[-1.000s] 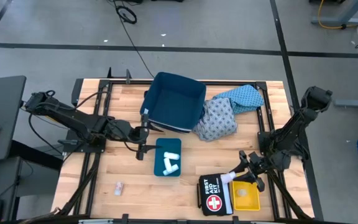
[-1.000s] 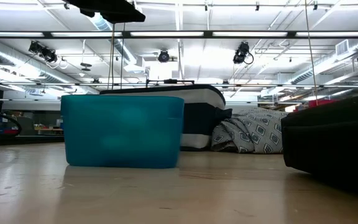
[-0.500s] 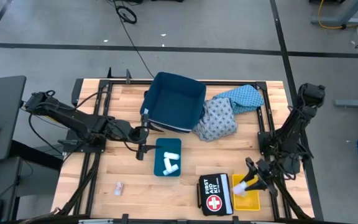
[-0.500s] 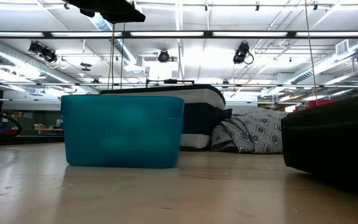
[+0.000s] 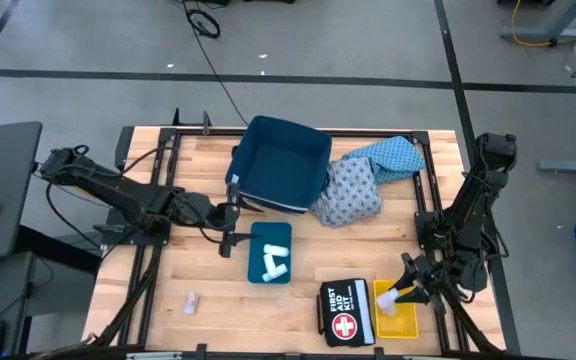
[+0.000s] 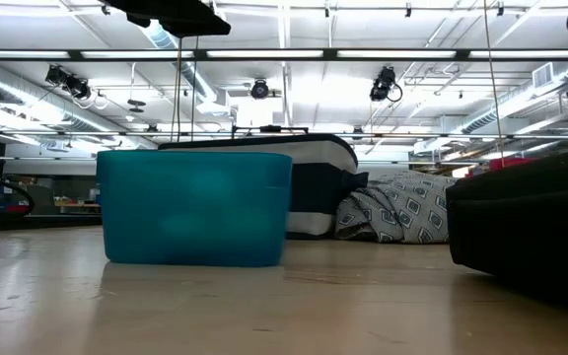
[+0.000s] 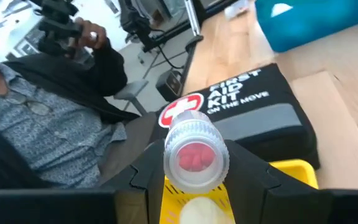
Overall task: Pick & place medical supplies in basket/bin
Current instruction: Put the right transparent bottle in the yellow bin
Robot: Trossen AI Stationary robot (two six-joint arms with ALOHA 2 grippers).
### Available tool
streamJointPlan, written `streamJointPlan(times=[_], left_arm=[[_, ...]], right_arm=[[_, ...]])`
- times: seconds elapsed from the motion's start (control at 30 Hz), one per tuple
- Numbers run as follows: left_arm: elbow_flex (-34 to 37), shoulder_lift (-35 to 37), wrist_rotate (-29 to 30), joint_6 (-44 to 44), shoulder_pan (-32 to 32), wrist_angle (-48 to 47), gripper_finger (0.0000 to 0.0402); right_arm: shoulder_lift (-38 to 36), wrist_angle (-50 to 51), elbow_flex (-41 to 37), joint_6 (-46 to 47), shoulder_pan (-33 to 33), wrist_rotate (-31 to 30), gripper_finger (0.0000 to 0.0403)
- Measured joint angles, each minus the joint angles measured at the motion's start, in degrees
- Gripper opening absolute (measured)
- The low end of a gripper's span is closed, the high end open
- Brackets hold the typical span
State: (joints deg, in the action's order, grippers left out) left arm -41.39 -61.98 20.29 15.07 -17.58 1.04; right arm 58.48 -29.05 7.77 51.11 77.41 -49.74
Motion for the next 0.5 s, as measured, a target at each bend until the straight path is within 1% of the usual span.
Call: streamJointPlan(times=[0.5], left_arm=[[0.0, 0.0, 0.02, -0.11, 0.0, 0.0, 0.0275]], right_arm=[[0.0, 6.84, 0.02, 8.88, 0.0, 1.96, 0.0133]])
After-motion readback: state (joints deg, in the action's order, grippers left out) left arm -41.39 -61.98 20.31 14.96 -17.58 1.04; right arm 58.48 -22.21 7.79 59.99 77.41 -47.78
